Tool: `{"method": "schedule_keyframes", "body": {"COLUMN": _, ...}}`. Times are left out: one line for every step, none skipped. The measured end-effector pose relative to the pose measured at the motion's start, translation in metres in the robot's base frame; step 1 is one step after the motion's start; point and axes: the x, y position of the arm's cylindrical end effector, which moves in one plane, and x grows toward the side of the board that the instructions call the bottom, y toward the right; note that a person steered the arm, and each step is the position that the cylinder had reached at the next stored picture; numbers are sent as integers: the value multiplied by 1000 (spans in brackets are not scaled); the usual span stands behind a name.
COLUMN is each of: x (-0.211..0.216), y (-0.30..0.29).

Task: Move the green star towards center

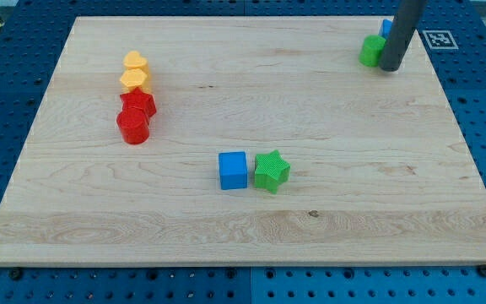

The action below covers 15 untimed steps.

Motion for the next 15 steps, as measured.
{"method": "schedule_keyframes", "body": {"x": 28, "y": 0}}
{"method": "schedule_keyframes", "body": {"x": 120, "y": 4}}
{"method": "schedule_keyframes", "body": {"x": 220, "y": -18}}
{"method": "schedule_keyframes", "body": {"x": 281, "y": -77}}
{"method": "schedule_keyframes", "body": {"x": 286, "y": -162}}
{"method": "schedule_keyframes", "body": {"x": 269, "y": -246}}
{"method": "schedule_keyframes", "body": {"x": 259, "y": -255}}
{"method": "schedule_keyframes", "body": {"x": 252, "y": -241}}
{"method": "schedule_keyframes", "body": {"x": 238, "y": -216}}
{"method": "schedule_keyframes", "body": {"x": 225, "y": -191}}
{"method": "schedule_keyframes", "body": {"x": 211, "y": -179}}
{"method": "schedule_keyframes", "body": {"x": 196, "y": -182}}
{"method": "schedule_keyframes", "body": {"x": 191, "y": -203}}
{"method": "schedule_keyframes", "body": {"x": 176, "y": -214}}
{"method": "schedule_keyframes", "body": {"x": 157, "y": -214}}
